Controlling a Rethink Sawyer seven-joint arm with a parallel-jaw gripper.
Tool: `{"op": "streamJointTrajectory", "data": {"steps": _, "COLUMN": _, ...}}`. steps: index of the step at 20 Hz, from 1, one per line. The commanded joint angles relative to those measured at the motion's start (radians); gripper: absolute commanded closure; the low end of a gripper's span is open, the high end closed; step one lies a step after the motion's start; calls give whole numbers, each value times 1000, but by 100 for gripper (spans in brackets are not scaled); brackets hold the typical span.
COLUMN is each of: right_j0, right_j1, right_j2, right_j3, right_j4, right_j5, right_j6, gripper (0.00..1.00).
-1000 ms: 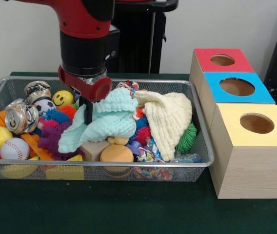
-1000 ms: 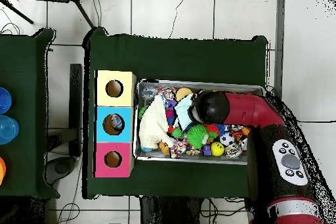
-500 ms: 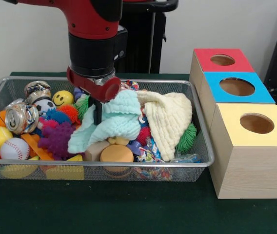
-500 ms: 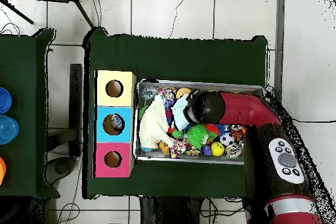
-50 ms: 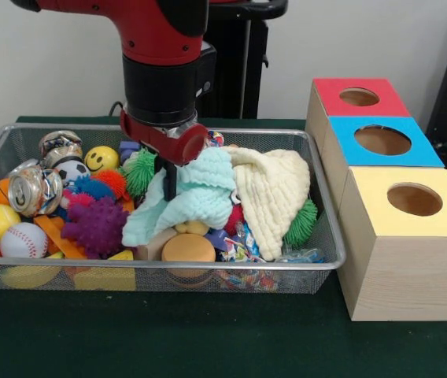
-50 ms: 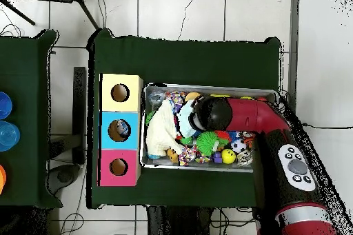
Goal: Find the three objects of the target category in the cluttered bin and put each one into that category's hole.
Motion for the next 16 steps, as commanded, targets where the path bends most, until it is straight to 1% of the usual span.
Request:
{"op": "streamJointTrajectory", "data": {"steps": 1, "right_j0": -17, "right_j1": 17, "right_j2": 95, "right_j3": 61, "right_j4": -45, "right_j5": 83, "right_j6": -232, "gripper": 100}}
{"op": "streamJointTrajectory", "data": {"steps": 8, "right_j0": -13, "right_j1": 17, "right_j2": 93, "right_j3": 61, "right_j4": -47, "right_j5": 55, "right_j6": -215, "gripper": 100}}
{"op": "streamJointTrajectory", "data": {"steps": 9, "right_j0": -4, "right_j1": 19, "right_j2": 84, "right_j3": 59, "right_j4": -39, "right_j5": 66, "right_j6": -193, "gripper": 0}}
{"op": "streamJointTrajectory", "data": {"steps": 12, "right_j0": 5, "right_j1": 14, "right_j2": 73, "right_j3": 56, "right_j4": -46, "right_j5": 66, "right_j6": -185, "gripper": 0}}
{"op": "streamJointTrajectory", "data": {"steps": 13, "right_j0": 7, "right_j1": 14, "right_j2": 66, "right_j3": 64, "right_j4": -40, "right_j5": 37, "right_j6": -151, "gripper": 0}}
{"op": "streamJointTrajectory", "data": {"steps": 16, "right_j0": 2, "right_j1": 14, "right_j2": 74, "right_j3": 70, "right_j4": -44, "right_j5": 16, "right_j6": -158, "gripper": 0}}
